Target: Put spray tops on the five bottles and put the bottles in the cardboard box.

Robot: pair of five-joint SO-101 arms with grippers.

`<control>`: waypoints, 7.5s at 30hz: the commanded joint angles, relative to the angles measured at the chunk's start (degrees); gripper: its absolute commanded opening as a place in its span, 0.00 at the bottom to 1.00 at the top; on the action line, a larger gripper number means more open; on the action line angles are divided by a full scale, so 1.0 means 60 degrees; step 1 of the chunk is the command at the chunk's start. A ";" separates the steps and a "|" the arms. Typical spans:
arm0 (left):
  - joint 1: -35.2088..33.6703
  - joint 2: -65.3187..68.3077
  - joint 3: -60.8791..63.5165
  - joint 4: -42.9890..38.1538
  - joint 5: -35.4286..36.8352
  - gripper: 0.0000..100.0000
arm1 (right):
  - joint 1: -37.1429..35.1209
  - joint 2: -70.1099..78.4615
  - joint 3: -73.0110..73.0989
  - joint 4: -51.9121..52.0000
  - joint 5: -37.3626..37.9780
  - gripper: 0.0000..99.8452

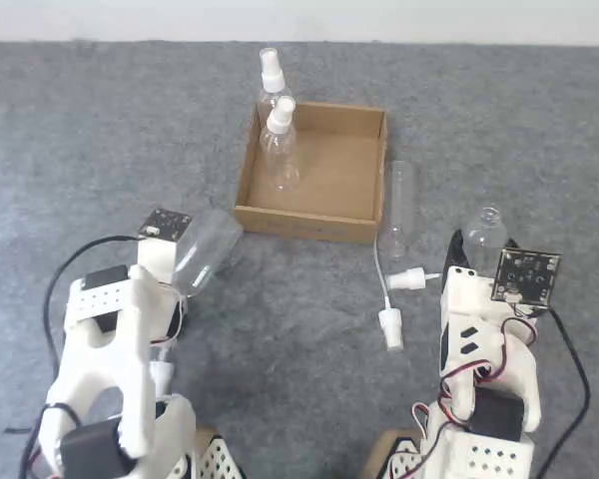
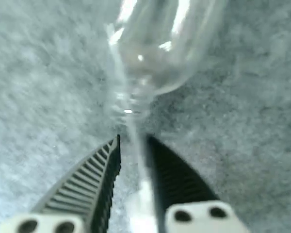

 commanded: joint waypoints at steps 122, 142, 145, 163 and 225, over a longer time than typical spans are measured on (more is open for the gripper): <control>-0.4821 0.4264 -0.6967 0.0864 0.8205 0.25 | -0.0256 -0.0168 0.0249 -0.0403 0.0322 0.03; -0.4234 0.6564 -0.7582 -0.0630 0.8015 0.21 | -0.0271 -0.0168 0.0249 -0.0403 0.0337 0.03; -0.4249 0.6755 -0.7832 -0.0601 0.7766 0.16 | -0.0271 -0.0168 0.0249 -0.0403 0.0337 0.03; -0.4454 0.6886 -0.9092 -0.0601 0.6212 0.14 | -0.0271 -0.0168 0.0249 -0.0403 0.0337 0.03; -0.4674 0.8703 -1.1436 0.0674 0.3590 0.25 | -0.0271 -0.0154 0.0249 -0.0403 0.0337 0.03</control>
